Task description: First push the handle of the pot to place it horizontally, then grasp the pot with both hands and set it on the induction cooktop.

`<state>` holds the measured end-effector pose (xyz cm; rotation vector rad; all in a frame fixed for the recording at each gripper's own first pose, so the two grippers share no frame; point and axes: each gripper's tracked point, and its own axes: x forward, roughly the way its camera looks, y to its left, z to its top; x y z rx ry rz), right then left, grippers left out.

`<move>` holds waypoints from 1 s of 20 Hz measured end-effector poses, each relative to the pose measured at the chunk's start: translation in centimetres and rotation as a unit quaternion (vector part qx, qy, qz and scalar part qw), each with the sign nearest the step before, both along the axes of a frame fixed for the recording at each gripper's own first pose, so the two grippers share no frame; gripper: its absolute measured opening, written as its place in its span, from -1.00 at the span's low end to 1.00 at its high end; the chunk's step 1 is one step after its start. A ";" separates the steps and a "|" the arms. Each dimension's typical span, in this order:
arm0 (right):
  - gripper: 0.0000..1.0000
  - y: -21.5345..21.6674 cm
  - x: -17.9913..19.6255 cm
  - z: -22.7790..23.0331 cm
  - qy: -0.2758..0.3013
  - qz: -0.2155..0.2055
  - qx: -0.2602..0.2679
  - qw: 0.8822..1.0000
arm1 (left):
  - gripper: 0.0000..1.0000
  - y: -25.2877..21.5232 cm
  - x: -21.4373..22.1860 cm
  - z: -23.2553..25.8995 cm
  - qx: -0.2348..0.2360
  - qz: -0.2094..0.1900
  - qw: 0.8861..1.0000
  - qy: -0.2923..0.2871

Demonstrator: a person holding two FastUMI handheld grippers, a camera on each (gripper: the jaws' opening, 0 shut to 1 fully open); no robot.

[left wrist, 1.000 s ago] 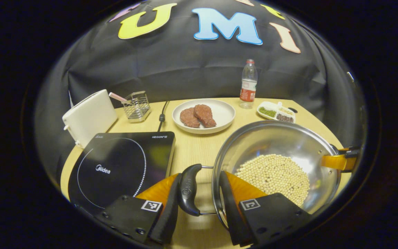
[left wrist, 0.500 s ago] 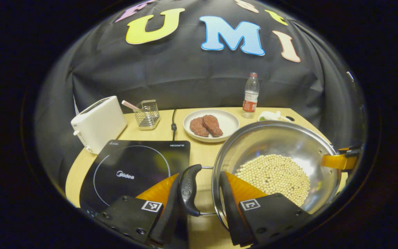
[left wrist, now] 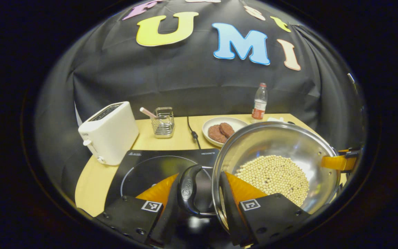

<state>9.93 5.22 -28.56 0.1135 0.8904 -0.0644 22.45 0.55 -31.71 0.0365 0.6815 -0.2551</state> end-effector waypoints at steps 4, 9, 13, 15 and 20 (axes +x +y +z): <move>-0.05 4.2 0.5 0.0 0.003 0.001 0.002 1.000 | 0.34 4.5 0.9 -0.5 0.004 0.000 1.000 0.001; -0.05 9.2 1.2 -0.7 0.010 0.004 0.010 1.000 | 0.35 9.9 2.1 -1.2 0.014 0.001 1.000 0.002; -0.05 12.7 2.0 -1.2 0.015 0.013 0.014 1.000 | 0.27 13.7 2.7 -1.9 0.021 0.012 1.000 0.005; -0.05 14.1 2.6 -1.3 0.015 0.018 0.015 1.000 | 0.42 15.4 3.1 -2.4 0.025 0.017 1.000 0.004; -0.05 17.3 3.2 -2.0 0.015 0.027 0.022 0.999 | 0.27 19.1 4.0 -2.8 0.036 0.028 0.999 0.001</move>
